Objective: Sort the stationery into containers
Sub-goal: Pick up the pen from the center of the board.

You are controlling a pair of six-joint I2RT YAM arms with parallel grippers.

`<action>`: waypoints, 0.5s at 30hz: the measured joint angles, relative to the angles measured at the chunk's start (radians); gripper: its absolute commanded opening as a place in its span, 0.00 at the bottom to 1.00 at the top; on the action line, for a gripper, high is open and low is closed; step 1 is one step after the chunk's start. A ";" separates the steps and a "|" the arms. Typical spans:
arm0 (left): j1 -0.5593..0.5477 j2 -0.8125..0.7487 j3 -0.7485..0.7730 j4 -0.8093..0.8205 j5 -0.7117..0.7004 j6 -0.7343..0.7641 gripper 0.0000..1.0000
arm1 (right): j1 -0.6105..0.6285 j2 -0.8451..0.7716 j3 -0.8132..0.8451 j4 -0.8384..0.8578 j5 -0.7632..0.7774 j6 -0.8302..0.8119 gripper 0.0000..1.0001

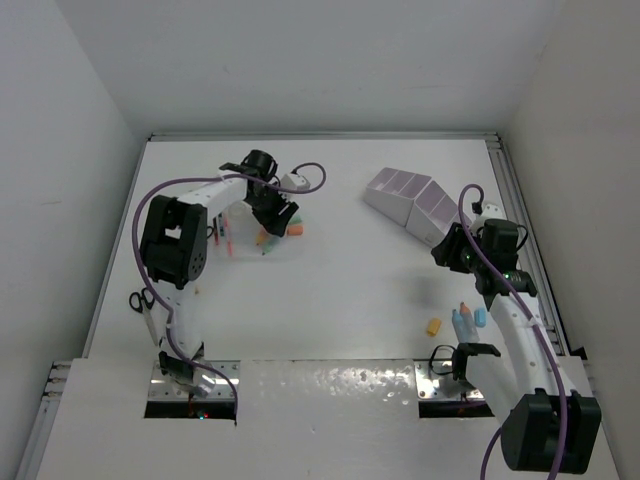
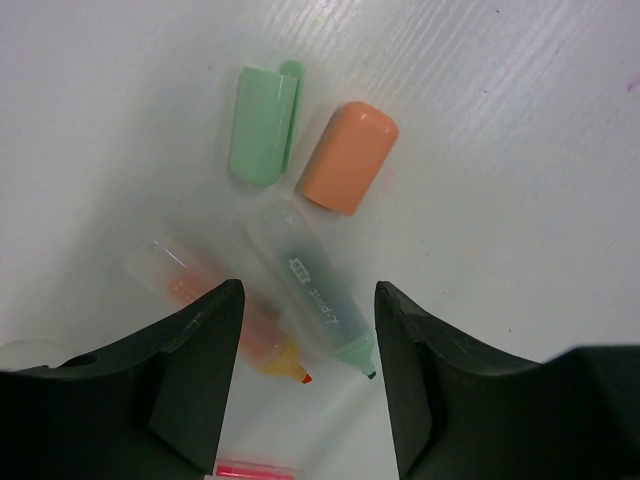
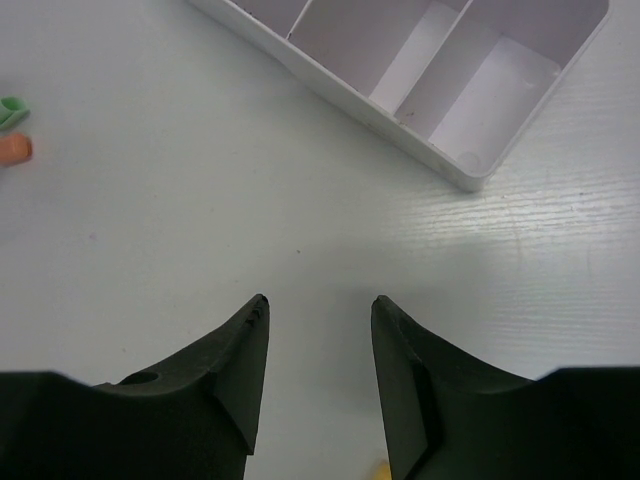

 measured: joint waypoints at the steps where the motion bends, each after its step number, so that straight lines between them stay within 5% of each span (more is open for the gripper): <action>1: -0.003 0.002 0.000 0.003 -0.006 -0.018 0.52 | 0.000 0.000 0.000 0.000 0.000 0.000 0.45; 15: -0.045 0.014 -0.078 0.078 -0.152 -0.140 0.44 | 0.001 -0.003 0.000 -0.009 0.005 -0.001 0.46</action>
